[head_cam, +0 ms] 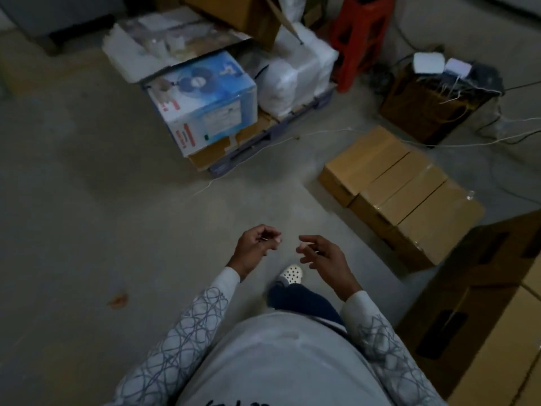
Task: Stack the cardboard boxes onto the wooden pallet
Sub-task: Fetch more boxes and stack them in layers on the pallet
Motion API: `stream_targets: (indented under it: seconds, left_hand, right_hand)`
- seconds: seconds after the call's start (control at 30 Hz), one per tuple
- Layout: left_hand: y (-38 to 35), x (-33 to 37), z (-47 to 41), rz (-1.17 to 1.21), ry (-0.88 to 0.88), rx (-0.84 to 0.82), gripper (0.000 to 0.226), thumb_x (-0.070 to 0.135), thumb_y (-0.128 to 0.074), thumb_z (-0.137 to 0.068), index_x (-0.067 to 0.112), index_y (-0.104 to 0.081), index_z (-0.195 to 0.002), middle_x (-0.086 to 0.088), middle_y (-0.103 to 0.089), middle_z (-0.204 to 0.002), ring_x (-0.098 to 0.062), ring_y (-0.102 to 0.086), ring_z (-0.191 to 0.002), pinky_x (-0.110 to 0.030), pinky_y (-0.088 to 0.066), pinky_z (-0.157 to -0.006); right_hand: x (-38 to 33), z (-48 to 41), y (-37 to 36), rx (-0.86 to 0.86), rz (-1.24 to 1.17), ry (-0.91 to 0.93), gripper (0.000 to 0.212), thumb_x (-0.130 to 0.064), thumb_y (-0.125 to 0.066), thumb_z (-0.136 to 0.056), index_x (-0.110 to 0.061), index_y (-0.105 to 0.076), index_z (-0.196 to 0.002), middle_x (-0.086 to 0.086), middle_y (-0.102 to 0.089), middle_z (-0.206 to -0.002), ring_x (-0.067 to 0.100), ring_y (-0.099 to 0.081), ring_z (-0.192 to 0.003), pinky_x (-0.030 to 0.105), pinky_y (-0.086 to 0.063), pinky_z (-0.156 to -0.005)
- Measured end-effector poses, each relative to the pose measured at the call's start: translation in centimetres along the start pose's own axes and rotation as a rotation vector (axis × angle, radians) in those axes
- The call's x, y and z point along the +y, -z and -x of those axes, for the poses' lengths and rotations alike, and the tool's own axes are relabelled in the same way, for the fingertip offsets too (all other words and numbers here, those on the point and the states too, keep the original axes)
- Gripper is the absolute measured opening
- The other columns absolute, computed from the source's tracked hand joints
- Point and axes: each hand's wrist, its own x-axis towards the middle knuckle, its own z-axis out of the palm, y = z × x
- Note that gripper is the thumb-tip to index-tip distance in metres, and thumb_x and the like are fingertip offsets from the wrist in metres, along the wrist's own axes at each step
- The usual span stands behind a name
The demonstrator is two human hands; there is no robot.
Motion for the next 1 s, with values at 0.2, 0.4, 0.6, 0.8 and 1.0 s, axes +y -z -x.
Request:
stream_targets:
  seconds: [0.2,0.4,0.6,0.8,1.0]
  left_hand:
    - [-3.6,8.1,-12.2,-0.030,-0.034,-0.047,0.011,0.012,-0.071,-0.091,0.016,-0.073,-0.101,-0.011,-0.075,-0.103,-0.014,-0.069,-0.085,-0.027,-0.049,-0.073]
    - [-7.8,11.9,-22.4,-0.045,0.041,-0.127,0.013,0.008,-0.072,-0.090,0.019,-0.073,-0.097,-0.003,-0.076,-0.094,-0.015,-0.068,-0.083,-0.029,-0.048,-0.070]
    - [-12.5,15.1,-34.9,-0.089,0.123,-0.233,0.014,0.004,-0.071,-0.090,0.007,-0.073,-0.104,-0.014,-0.075,-0.105,-0.019,-0.068,-0.086,-0.019,-0.049,-0.062]
    - [-19.1,22.5,-50.9,-0.175,0.139,-0.392,0.015,-0.004,-0.067,-0.091,0.009,-0.071,-0.098,-0.018,-0.071,-0.103,-0.022,-0.065,-0.080,-0.018,-0.052,-0.061]
    - [-26.1,28.5,-63.5,-0.360,0.180,-0.488,0.011,0.008,-0.072,-0.090,0.016,-0.074,-0.098,-0.011,-0.075,-0.102,-0.020,-0.069,-0.086,-0.019,-0.051,-0.066]
  right_hand:
    - [-4.7,-11.4,8.5,0.135,0.017,-0.001,0.023,-0.032,-0.062,-0.103,-0.027,-0.069,-0.124,-0.005,-0.075,-0.104,0.009,-0.074,-0.085,0.023,-0.052,-0.075]
    - [-6.1,-17.9,13.2,0.154,-0.037,-0.064,0.021,-0.030,-0.065,-0.102,-0.025,-0.070,-0.122,-0.002,-0.076,-0.101,0.012,-0.074,-0.083,0.018,-0.052,-0.071]
    - [-5.7,-26.0,20.3,0.256,-0.110,-0.177,0.021,-0.026,-0.061,-0.104,-0.027,-0.068,-0.123,-0.004,-0.075,-0.105,0.008,-0.072,-0.086,0.017,-0.054,-0.073]
    - [-7.4,-36.4,28.8,0.454,-0.205,-0.271,0.018,-0.024,-0.063,-0.103,-0.025,-0.070,-0.120,-0.001,-0.074,-0.108,0.011,-0.073,-0.087,0.020,-0.054,-0.073]
    - [-8.4,-46.0,37.2,0.595,-0.319,-0.376,0.021,-0.024,-0.062,-0.103,-0.027,-0.068,-0.123,-0.001,-0.074,-0.113,0.014,-0.071,-0.102,0.031,-0.058,-0.086]
